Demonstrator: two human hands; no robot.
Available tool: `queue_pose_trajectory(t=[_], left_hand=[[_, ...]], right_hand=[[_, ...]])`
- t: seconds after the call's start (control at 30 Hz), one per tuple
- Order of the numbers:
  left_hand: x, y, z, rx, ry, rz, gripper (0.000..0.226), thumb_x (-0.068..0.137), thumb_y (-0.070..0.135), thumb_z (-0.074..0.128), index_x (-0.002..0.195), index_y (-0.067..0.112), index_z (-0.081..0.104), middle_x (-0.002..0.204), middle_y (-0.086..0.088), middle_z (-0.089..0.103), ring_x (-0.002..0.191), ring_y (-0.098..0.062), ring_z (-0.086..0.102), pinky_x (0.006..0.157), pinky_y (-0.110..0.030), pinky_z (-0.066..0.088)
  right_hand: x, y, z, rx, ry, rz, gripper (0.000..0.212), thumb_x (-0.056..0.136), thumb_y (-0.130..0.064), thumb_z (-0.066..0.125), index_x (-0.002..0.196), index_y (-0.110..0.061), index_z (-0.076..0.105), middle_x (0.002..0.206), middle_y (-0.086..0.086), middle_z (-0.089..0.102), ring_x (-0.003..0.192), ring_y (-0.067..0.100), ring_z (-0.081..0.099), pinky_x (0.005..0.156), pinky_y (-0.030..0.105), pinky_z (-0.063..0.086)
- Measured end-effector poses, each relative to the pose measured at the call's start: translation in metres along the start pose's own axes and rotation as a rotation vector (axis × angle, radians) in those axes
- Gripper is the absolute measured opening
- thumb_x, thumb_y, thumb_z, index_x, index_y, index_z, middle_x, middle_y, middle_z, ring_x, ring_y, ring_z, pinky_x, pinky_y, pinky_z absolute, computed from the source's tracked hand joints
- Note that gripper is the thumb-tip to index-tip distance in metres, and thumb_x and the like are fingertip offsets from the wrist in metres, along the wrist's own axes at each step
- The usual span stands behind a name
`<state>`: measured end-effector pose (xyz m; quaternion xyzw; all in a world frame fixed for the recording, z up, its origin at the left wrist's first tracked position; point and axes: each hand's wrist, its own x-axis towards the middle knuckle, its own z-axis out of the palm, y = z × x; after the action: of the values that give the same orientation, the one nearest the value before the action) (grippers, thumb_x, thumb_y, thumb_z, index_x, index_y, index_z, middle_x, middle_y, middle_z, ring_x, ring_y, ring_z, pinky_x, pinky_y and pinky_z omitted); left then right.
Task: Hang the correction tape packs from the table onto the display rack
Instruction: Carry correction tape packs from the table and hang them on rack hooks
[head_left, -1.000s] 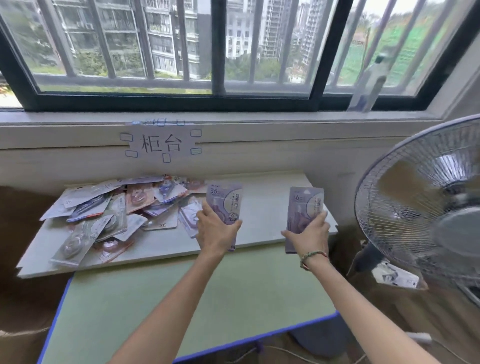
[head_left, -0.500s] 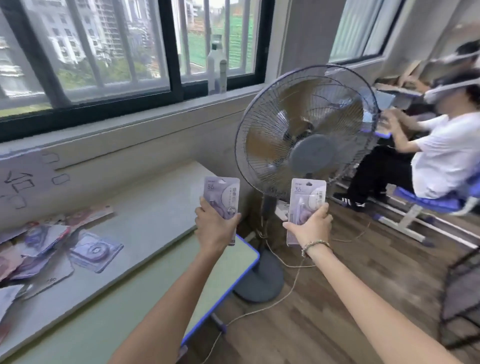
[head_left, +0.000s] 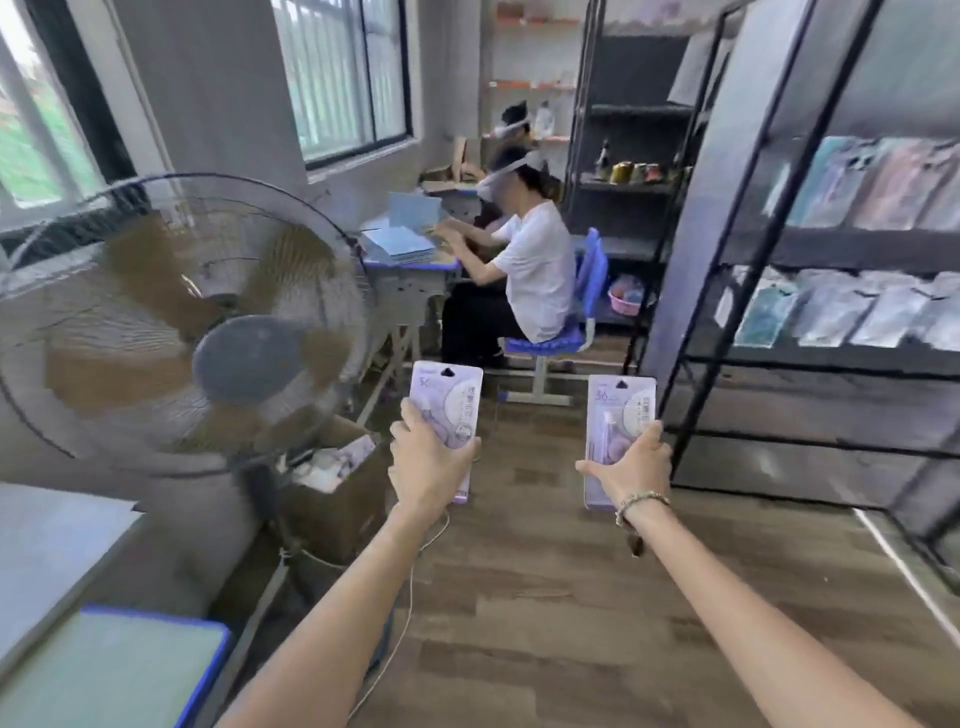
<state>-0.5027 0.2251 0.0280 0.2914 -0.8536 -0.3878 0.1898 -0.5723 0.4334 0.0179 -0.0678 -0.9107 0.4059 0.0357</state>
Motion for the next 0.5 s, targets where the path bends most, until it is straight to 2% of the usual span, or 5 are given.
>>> queue_pose_trajectory(t=[0.2,0.33,0.4,0.5], left_hand=[[-0.003,0.125,0.141,-0.048,-0.149,0.118,0.101,0.072,0.043,0.080,0.145,0.008,0.019,0.129,-0.017,0.041,0.119,-0.037,0.046,0.093,-0.051,0.045],[-0.024,0.209,0.245,-0.083,-0.296,0.217,0.102,0.072,0.044,0.078,0.147,0.011,0.017,0.130,-0.015,0.040,0.119,-0.036,0.047,0.093,-0.052,0.046],[-0.026,0.227,0.264,-0.085,-0.317,0.218,0.100,0.073,0.043,0.078,0.146,0.011,0.017,0.130,-0.015,0.040,0.119,-0.036,0.046,0.093,-0.049,0.046],[-0.037,0.269,0.316,-0.089,-0.381,0.267,0.095,0.073,0.044,0.077,0.142,0.012,0.020,0.125,-0.013,0.041,0.116,-0.035,0.047,0.091,-0.048,0.046]], right_hand=[[0.100,0.091,-0.111,-0.038,0.152,0.116,0.122,0.062,-0.032,0.088,0.148,0.001,0.008,0.136,0.026,0.037,0.125,0.038,0.038,0.101,0.042,0.038],[0.157,0.159,-0.183,-0.014,0.280,0.214,0.119,0.061,-0.029,0.089,0.147,-0.003,0.010,0.136,0.024,0.036,0.124,0.039,0.040,0.096,0.044,0.043],[0.169,0.170,-0.199,-0.008,0.278,0.223,0.120,0.062,-0.029,0.089,0.148,-0.005,0.009,0.136,0.022,0.035,0.124,0.039,0.041,0.093,0.044,0.044],[0.198,0.207,-0.236,-0.017,0.359,0.292,0.121,0.061,-0.030,0.089,0.148,-0.005,0.009,0.137,0.022,0.035,0.124,0.038,0.041,0.095,0.046,0.044]])
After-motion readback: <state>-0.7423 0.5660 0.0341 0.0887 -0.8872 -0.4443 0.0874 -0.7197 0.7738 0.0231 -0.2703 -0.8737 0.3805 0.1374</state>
